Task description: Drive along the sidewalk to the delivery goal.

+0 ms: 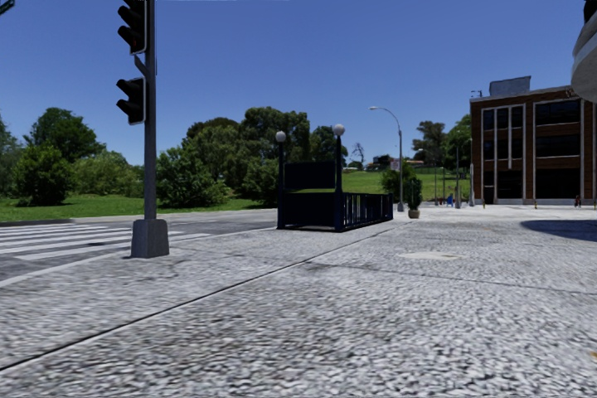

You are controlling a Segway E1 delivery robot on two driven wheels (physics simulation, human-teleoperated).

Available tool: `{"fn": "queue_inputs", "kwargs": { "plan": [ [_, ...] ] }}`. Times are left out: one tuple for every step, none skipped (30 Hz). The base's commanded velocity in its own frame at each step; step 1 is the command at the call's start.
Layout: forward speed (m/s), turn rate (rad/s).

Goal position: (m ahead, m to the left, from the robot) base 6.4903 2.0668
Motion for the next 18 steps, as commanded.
{"fn": "queue_inputs", "kwargs": {
  "plan": [
    [1.47, 0.38],
    [1.47, 0.38],
    [1.47, 0.35],
    [1.47, 0.35],
    [1.47, 0.17],
    [1.47, 0.02],
    [1.47, 0.0],
    [1.47, 0.0],
    [1.47, 0.0],
    [1.47, 0.0],
    [1.47, 0.0],
    [1.47, 0.0],
    [1.47, 0.0],
    [1.47, 0.0],
    [1.47, 0.0],
    [1.47, 0.0],
    [1.47, 0.0],
    [1.47, 0.0]
  ]
}}
